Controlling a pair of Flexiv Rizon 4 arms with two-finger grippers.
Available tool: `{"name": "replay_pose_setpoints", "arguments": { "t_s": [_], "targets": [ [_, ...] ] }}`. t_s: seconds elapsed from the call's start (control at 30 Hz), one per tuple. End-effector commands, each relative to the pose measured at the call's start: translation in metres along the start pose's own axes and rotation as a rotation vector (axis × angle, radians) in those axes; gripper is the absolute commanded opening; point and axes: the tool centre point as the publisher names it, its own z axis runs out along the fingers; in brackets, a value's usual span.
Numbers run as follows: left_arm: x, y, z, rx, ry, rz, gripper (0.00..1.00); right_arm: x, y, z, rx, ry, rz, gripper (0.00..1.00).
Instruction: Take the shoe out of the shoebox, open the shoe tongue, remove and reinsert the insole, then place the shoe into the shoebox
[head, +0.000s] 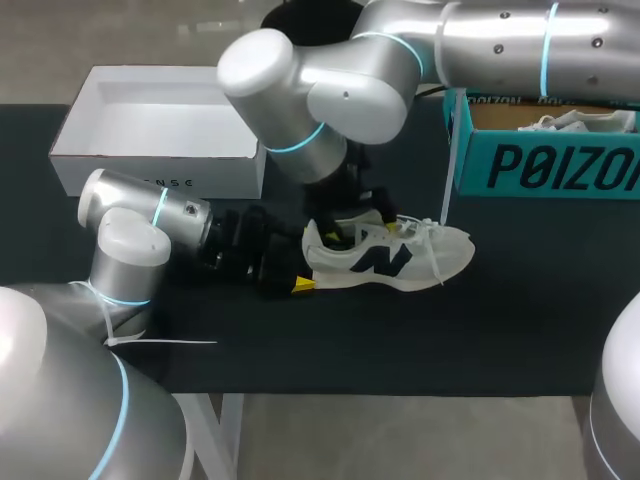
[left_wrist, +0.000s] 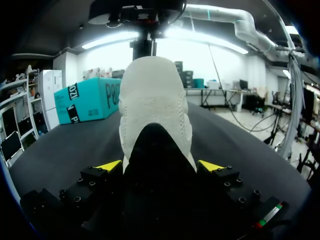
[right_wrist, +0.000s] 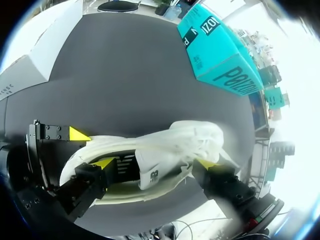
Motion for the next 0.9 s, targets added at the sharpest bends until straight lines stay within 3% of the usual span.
{"name": "replay_pose_setpoints", "arguments": {
  "t_s": [0.03, 0.27, 0.3, 0.37, 0.43, 0.47, 0.5, 0.9],
  "targets": [
    [-0.001, 0.0, 0.003, -0.001, 0.001, 0.001, 0.0, 0.007, 0.001, 0.007, 0.009, -0.005, 0.0, 1.0],
    [-0.001, 0.0, 0.003, -0.001, 0.001, 0.001, 0.0, 0.005, 0.0, 0.008, 0.009, -0.002, 0.01, 1.0],
    [-0.001, 0.0, 0.003, -0.001, 0.001, 0.001, 0.0, 0.005, 0.0, 0.008, 0.009, -0.002, 0.011, 0.96],
    [-0.001, 0.0, 0.003, -0.001, 0.001, 0.001, 0.0, 0.003, -0.001, 0.008, 0.005, 0.001, 0.017, 0.48],
    [-0.001, 0.0, 0.003, -0.001, 0.001, 0.001, 0.0, 0.002, -0.001, 0.009, 0.004, 0.005, 0.022, 0.28],
    [-0.001, 0.0, 0.003, -0.001, 0.001, 0.001, 0.0, 0.001, -0.002, 0.009, 0.003, 0.006, 0.025, 0.07],
    [-0.001, 0.0, 0.003, -0.001, 0.001, 0.001, 0.0, 0.0, -0.002, 0.009, 0.001, 0.008, 0.031, 0.0],
    [-0.001, 0.0, 0.003, -0.001, 0.001, 0.001, 0.0, -0.02, -0.002, 0.004, -0.01, -0.003, 0.067, 0.0]
  ]
}}
